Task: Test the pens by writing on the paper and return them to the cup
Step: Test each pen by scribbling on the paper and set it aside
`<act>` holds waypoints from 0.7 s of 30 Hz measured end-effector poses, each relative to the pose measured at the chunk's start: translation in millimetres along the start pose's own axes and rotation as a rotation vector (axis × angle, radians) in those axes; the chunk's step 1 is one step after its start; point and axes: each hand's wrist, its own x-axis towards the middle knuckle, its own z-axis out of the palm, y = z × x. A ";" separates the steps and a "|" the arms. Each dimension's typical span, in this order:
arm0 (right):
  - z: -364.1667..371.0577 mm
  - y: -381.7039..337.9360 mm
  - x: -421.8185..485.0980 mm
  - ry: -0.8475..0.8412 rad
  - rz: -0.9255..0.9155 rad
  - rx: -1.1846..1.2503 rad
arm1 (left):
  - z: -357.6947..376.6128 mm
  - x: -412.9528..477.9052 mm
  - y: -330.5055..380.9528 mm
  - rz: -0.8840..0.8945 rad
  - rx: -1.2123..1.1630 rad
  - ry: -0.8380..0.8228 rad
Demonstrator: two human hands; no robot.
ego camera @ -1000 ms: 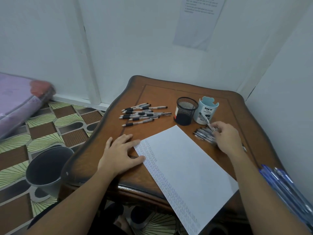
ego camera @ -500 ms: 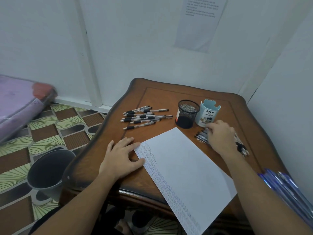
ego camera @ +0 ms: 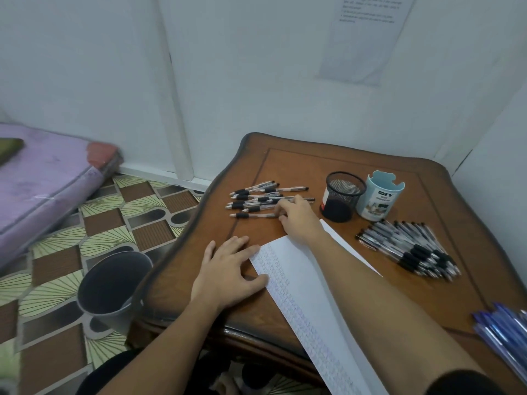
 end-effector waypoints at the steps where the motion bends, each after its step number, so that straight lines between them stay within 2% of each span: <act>1: -1.7 -0.9 0.8 -0.005 -0.007 -0.012 | -0.2 0.2 -0.5 0.001 0.002 -0.001; 4: -13.6 2.9 -2.9 -0.056 -0.053 -0.075 | -0.3 -0.1 -0.8 0.001 0.007 -0.001; 6: -22.6 10.4 -8.6 -0.047 -0.061 -0.006 | -0.6 -0.4 -0.7 0.002 0.004 -0.006; 13: -66.3 24.9 -45.1 0.166 0.087 0.742 | -1.4 -1.5 -0.5 -0.003 -0.009 -0.005; 17: -78.0 17.4 -63.1 0.251 0.184 1.285 | -2.5 -1.7 0.6 -0.002 -0.004 -0.009; 19: -79.5 12.7 -70.3 0.309 0.206 1.464 | -2.5 -1.7 1.4 -0.003 -0.006 -0.011; 21: -78.4 8.3 -76.3 0.342 0.227 1.524 | -2.9 -1.7 1.7 -0.001 0.001 -0.011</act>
